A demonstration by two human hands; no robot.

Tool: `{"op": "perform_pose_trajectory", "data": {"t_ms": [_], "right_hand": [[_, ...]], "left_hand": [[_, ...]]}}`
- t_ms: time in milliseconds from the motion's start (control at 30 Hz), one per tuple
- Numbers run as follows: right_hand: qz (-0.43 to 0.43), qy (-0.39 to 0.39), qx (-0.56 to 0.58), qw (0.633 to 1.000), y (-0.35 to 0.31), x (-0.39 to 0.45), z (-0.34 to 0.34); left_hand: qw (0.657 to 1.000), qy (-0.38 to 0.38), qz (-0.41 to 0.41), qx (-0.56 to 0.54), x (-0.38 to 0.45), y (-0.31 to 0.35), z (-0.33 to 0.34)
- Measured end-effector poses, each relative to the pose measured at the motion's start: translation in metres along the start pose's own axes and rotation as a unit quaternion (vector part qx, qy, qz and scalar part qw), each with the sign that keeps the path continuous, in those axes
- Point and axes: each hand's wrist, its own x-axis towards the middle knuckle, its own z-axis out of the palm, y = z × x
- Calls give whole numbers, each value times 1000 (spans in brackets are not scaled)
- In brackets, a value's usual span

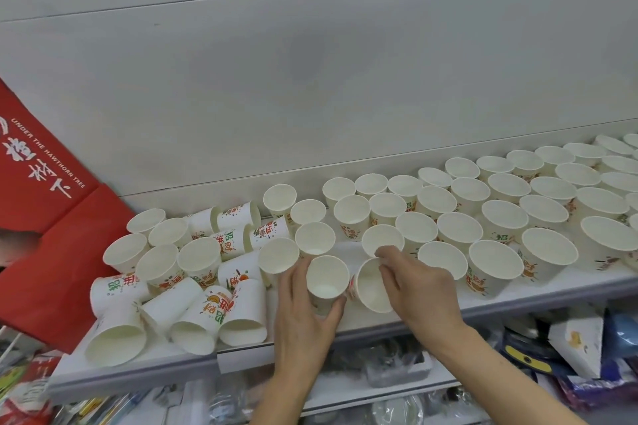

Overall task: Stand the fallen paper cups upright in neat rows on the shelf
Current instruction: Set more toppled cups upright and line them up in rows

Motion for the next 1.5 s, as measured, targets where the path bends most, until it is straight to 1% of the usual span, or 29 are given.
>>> {"op": "perform_pose_trajectory", "data": {"t_ms": [67, 200, 267, 300, 333, 400, 467, 567, 633, 700, 767, 800, 833, 900, 1000, 1033, 1067, 1133, 1200, 1233, 1267, 1300, 1333, 1400, 1467, 1500], "right_hand": [[45, -15, 15, 999, 4, -1, -2], [143, -80, 53, 985, 0, -1, -10], [169, -100, 42, 980, -2, -1, -17], [152, -90, 18, 984, -4, -2, -22], [117, -69, -1, 991, -5, -4, -26], [22, -36, -17, 999, -3, -12, -27], [-40, -42, -25, 998, 2, -18, -20], [-66, -50, -10, 997, 8, -24, -7], [-69, -24, 5, 997, 6, -24, -6], [-74, 15, 24, 997, -3, -21, -9], [-91, 40, 58, 993, -18, -19, -9], [-105, 41, 79, 991, -27, -19, -5], [-120, 32, 103, 987, -38, -20, 0], [-155, -9, 151, 976, -60, -24, 12], [-198, -102, 195, 955, -93, -24, 27], [-199, -118, 207, 951, -103, -21, 31], [-195, -121, 220, 948, -111, -18, 34], [-174, -104, 239, 950, -120, -14, 41], [-138, -85, 242, 957, -121, -14, 46], [-108, -82, 243, 960, -120, -16, 48], [-75, -79, 246, 963, -118, -18, 50], [-45, -75, 245, 966, -117, -21, 52], [-22, -67, 237, 969, -117, -23, 54], [2, -47, 211, 976, -117, -26, 59], [0, -19, 173, 985, -118, -28, 64], [-7, -6, 143, 990, -118, -28, 67]], "left_hand": [[1000, -7, 8, -3, 1, 3, 3], [997, -25, 67, 6, -5, -2, 10], [996, -43, 74, 9, -8, -4, 14], [996, -49, 77, 8, -8, -5, 16], [995, -55, 82, 9, -9, -5, 17], [993, -70, 92, 23, -7, -2, 17], [991, -76, 102, 41, -8, 0, 12], [991, -38, 114, 66, -16, -7, -11], [990, 1, 93, 105, -25, -23, -36], [980, 26, 70, 186, -27, -42, -61], [960, 27, 77, 269, -22, -57, -75], [952, 22, 85, 295, -17, -63, -78], [947, 22, 92, 307, -12, -66, -80], [948, 44, 111, 295, -4, -69, -82], [959, 93, 148, 223, 2, -58, -86], [967, 93, 151, 182, 3, -51, -87], [977, 83, 136, 138, 4, -43, -88], [995, 56, 64, 53, 3, -36, -91], [999, 41, -4, -13, -5, -42, -98], [998, 58, -12, -3, -10, -48, -105], [995, 85, -3, 44, -16, -57, -112], [988, 105, 5, 111, -21, -67, -119], [978, 103, -7, 179, -25, -77, -124], [956, 40, -77, 282, -29, -90, -127], [940, -17, -131, 314, -30, -95, -124], [939, -26, -138, 315, -30, -95, -123]]}}
